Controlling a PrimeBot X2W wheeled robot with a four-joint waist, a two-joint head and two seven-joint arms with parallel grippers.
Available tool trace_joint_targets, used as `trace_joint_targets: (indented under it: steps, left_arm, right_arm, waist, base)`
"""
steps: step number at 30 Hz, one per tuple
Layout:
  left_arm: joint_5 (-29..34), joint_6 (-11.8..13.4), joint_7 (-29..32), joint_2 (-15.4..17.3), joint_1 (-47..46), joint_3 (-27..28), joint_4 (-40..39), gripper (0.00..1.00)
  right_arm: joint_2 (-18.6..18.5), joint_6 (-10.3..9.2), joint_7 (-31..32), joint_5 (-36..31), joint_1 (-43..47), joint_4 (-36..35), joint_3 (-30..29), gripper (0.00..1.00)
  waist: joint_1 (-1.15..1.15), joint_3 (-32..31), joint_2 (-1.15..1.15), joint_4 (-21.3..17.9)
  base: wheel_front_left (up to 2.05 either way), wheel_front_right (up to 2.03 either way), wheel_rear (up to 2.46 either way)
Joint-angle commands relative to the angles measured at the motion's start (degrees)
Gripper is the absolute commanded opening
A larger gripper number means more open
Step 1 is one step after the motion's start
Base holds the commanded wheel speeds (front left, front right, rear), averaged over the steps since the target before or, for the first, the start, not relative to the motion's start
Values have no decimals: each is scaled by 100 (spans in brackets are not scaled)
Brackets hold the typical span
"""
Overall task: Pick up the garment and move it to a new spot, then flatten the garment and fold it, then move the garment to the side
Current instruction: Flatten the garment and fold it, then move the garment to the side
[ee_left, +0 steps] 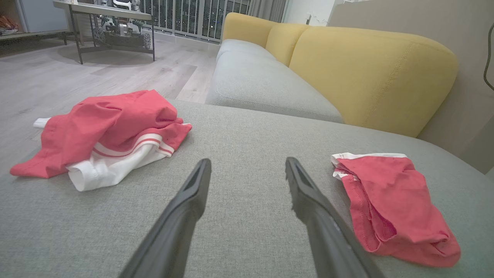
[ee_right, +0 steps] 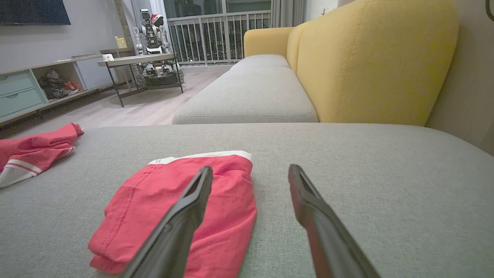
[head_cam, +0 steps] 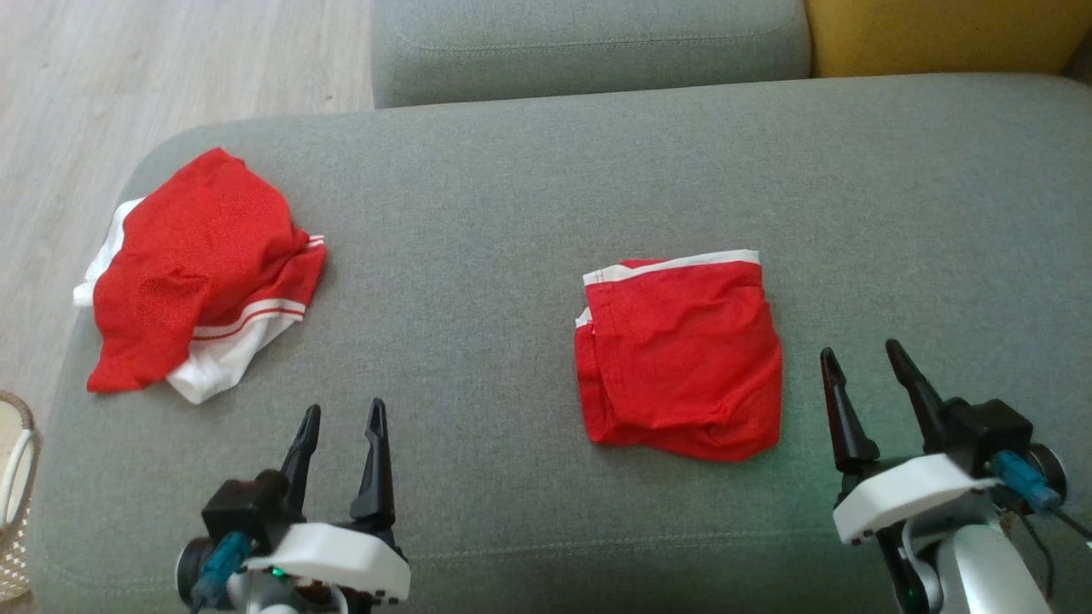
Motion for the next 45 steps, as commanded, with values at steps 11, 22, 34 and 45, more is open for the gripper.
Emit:
trace_joint_targets:
  steps: [11, 22, 34, 45]
  left_arm:
    - [117, -25, -70, 15, -191, 212, -215, 100]
    - [148, -148, -70, 15, -511, 126, -238, 100]
    - [150, -197, -70, 15, -902, -15, -190, 100]
    - [115, -203, -70, 15, -1066, -5, -235, 100]
  right_arm:
    - [30, -1, -52, 33, -133, -200, 124, 100]
    - [32, -1, 447, 714, -833, 532, 149, 100]
    - [-14, -1, 994, 889, -1838, 1769, -44, 100]
    - [-89, -1, 1026, 531, -2302, 2419, 96, 100]
  waist:
    - [0, -1, 0, 39]
    - [0, 643, 0, 195]
    - [0, 1088, 0, 450]
    - [0, 1320, 0, 600]
  base:
    - [0, 0, 0]
    - [0, 0, 0]
    - [0, 0, 0]
    - [0, 0, 0]
